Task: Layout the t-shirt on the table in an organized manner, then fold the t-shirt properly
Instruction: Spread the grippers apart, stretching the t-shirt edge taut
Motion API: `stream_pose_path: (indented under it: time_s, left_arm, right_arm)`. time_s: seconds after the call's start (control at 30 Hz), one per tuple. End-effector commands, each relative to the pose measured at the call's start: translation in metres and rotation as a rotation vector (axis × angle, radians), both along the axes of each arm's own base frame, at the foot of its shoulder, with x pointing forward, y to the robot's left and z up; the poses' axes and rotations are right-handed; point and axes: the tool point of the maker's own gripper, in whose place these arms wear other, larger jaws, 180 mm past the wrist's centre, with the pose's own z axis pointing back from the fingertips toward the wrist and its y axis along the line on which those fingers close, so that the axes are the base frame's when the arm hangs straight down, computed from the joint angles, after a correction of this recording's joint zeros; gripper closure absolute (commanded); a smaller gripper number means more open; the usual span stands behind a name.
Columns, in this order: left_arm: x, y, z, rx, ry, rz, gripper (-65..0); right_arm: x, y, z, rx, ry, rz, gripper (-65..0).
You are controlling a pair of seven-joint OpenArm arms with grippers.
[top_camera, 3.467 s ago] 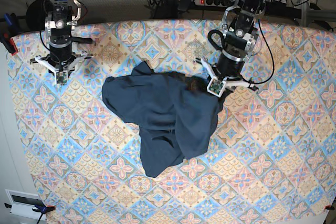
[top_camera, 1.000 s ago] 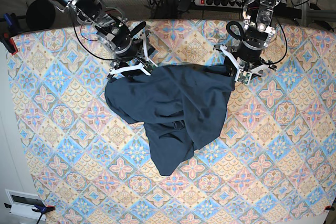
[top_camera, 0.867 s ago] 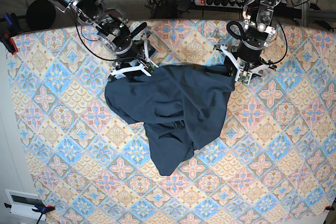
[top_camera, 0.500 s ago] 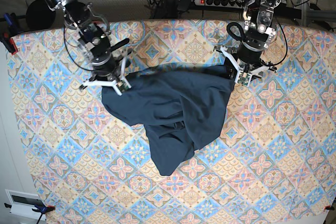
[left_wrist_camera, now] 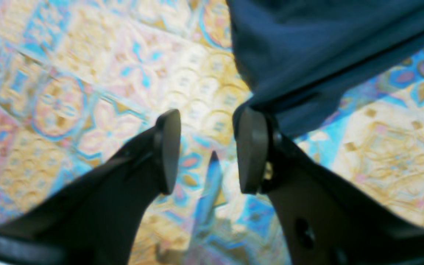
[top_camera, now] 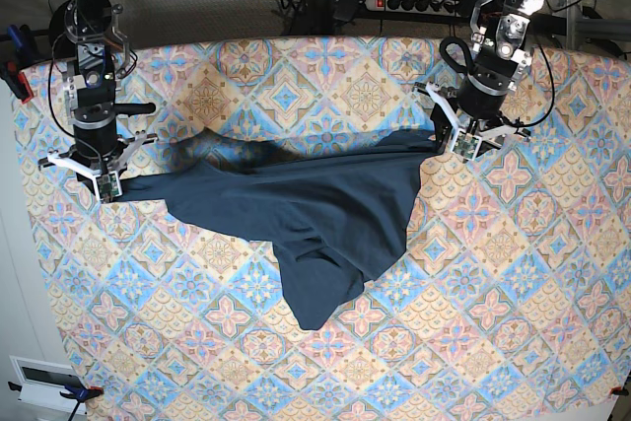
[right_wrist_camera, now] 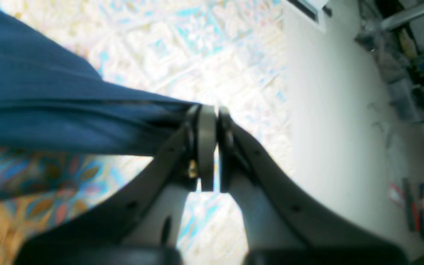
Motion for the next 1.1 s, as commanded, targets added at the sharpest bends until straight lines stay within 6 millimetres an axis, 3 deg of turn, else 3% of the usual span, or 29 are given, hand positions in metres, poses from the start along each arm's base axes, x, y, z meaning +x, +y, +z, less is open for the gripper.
stream_pose_path:
  time_s: [0.0,0.2,0.37,0.47,0.6,0.67,0.9,1.07]
  left_arm:
    - [-0.002,0.006,0.003,0.035,-0.006,-0.006,-25.2]
    - [-0.037,-0.012,-0.021,0.11,0.114,-0.203,-26.2]
    - [-0.044,-0.02,-0.026,0.107,0.136,-0.237,-42.4]
    - [-0.043,-0.021,-0.027,0.104,0.135,-0.235,-48.5]
    - [-0.02,-0.044,-0.015,0.03,0.064,-0.207,-47.9]
    - [-0.018,-0.064,-0.015,-0.005,0.055,-0.237,-47.9]
    - [-0.013,-0.105,-0.051,-0.041,0.123,-0.297,-47.9]
    - [-0.015,-0.114,-0.065,-0.066,0.156,-0.277,-47.9]
  right_arm:
    - [0.005,-0.009,0.015,-0.036,-0.046,-0.012,-0.8]
    - [0.006,-0.007,0.014,-0.029,-0.047,-0.014,-0.8]
    - [0.006,-0.007,0.014,-0.027,-0.046,-0.016,-0.7]
    - [0.006,-0.008,0.013,-0.027,-0.044,-0.017,-0.7]
    - [0.006,-0.009,0.012,-0.028,-0.041,-0.021,-0.7]
    - [0.006,-0.009,0.012,-0.028,-0.041,-0.021,-0.7]
    - [0.005,-0.008,0.011,-0.027,-0.038,-0.018,-0.7]
    - [0.004,-0.008,0.011,-0.027,-0.038,-0.017,-0.7]
